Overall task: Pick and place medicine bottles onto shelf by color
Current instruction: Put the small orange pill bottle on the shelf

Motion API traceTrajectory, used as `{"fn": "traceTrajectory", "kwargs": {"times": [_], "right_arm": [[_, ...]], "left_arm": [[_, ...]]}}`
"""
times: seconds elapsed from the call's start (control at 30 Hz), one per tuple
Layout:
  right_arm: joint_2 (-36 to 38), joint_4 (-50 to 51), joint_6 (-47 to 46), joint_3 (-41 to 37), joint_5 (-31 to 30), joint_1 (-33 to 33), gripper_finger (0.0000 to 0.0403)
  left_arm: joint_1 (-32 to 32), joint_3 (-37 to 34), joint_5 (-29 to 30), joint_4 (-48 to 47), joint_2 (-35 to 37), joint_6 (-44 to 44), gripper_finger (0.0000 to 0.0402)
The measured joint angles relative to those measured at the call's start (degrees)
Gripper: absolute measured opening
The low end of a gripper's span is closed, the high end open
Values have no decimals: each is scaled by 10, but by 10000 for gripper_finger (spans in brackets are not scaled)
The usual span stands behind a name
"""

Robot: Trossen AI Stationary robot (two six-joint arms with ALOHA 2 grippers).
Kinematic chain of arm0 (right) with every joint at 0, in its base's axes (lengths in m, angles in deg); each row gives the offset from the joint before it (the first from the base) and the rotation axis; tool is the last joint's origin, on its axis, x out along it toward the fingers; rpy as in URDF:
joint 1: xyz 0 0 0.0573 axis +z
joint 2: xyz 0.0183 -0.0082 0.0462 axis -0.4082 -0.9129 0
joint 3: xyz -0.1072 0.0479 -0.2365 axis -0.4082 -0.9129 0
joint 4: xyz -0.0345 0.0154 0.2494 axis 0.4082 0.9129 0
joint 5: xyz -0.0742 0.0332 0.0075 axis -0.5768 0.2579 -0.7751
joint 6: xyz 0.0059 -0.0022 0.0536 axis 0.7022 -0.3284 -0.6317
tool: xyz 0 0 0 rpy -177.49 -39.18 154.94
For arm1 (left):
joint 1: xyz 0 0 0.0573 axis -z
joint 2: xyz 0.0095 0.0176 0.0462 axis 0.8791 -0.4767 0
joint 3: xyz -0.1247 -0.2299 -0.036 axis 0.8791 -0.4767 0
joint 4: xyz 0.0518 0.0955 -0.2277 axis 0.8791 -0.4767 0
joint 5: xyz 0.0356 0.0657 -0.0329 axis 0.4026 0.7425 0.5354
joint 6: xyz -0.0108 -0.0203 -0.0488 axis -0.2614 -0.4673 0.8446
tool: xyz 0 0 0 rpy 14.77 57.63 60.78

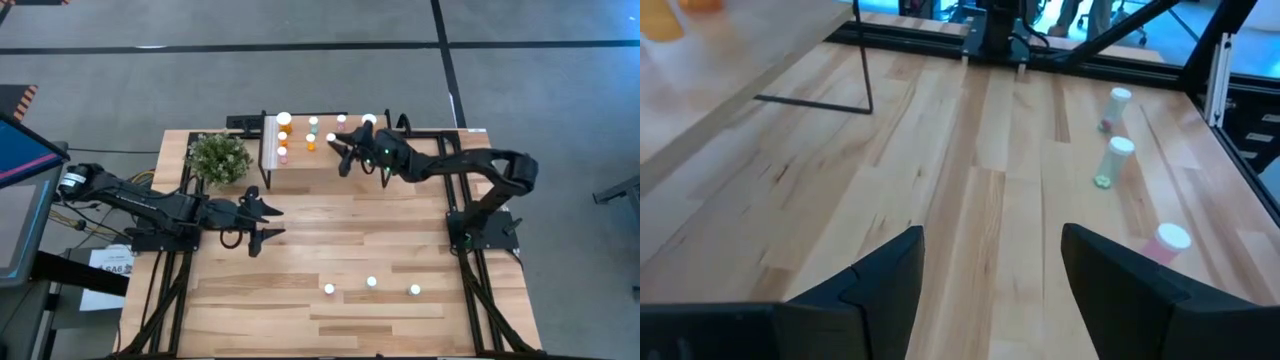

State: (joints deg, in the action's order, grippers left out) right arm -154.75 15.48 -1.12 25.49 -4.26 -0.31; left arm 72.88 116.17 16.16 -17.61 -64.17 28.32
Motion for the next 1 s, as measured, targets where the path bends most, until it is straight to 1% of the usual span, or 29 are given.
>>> {"fn": "traceTrajectory", "kwargs": {"times": [0.17,0.33,0.7,1.0], "right_arm": [[-31,-27,-6,0,2,-26,137],[-46,-37,-6,1,3,-32,143],[-46,-32,-5,1,4,-24,148],[-39,-22,-4,0,7,-13,177]], "left_arm": [[0,0,0,0,0,0,225],[0,0,0,0,0,-1,225],[0,0,1,-1,0,-3,225],[0,0,0,-1,0,-1,225]]}}
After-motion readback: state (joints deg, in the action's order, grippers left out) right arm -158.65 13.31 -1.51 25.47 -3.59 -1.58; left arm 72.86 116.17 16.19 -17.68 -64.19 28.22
